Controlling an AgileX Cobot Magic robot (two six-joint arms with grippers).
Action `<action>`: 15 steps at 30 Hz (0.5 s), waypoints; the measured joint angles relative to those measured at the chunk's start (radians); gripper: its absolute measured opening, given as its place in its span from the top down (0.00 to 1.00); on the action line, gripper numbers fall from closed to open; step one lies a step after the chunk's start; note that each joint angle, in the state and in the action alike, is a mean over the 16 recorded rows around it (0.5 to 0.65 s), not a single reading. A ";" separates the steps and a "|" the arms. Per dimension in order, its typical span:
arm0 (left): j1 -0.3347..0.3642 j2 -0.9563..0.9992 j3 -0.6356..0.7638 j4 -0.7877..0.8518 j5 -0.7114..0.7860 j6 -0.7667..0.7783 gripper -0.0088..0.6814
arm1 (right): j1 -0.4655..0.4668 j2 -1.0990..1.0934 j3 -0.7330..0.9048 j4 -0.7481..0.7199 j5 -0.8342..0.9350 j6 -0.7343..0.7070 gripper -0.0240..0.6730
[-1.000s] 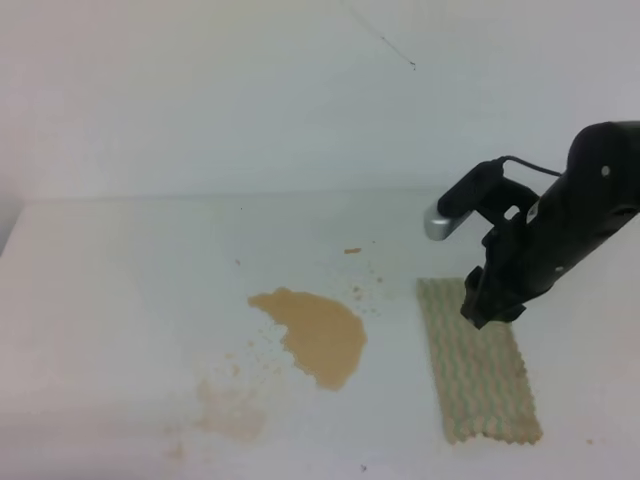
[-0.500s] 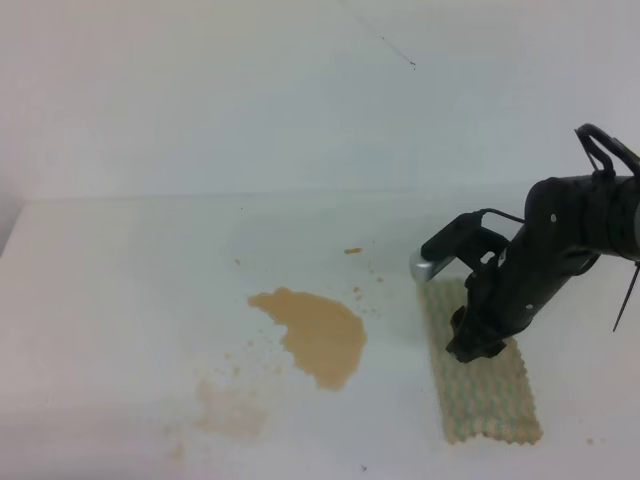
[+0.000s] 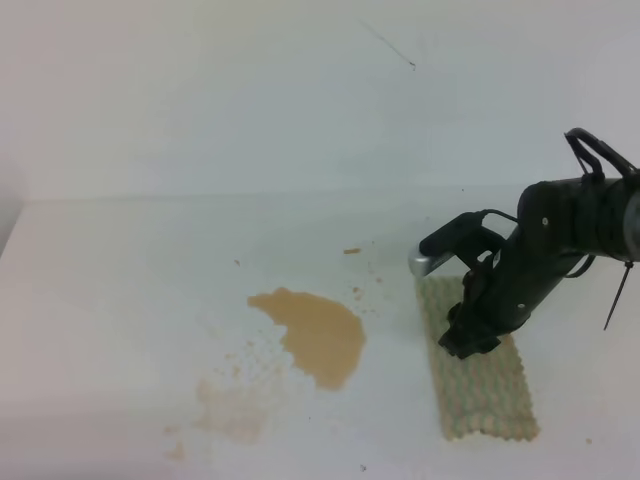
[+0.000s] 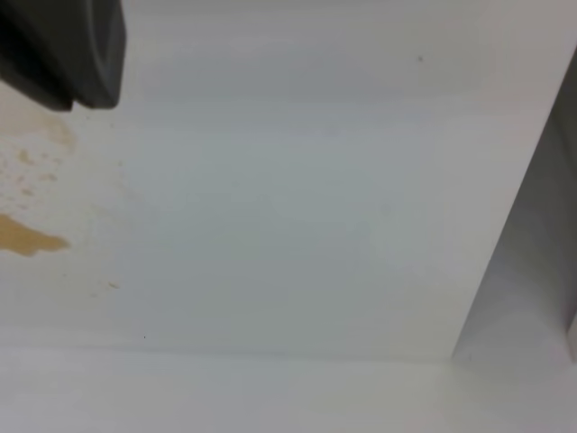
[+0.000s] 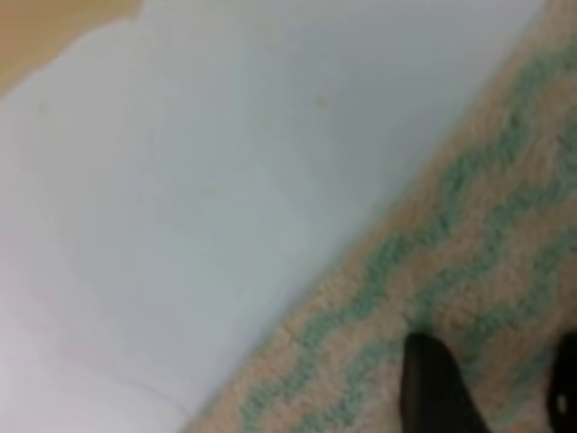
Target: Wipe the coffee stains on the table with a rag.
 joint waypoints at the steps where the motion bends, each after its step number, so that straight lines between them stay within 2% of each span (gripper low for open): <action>1: 0.000 0.000 0.000 0.000 0.000 0.000 0.99 | 0.001 0.003 -0.001 -0.006 0.000 0.009 0.59; 10: 0.000 0.000 0.000 0.000 0.000 0.000 0.99 | 0.010 0.014 -0.005 -0.049 0.000 0.066 0.82; 15: 0.000 0.000 0.000 0.000 0.000 0.000 0.99 | 0.011 0.016 -0.024 -0.024 0.012 0.054 0.91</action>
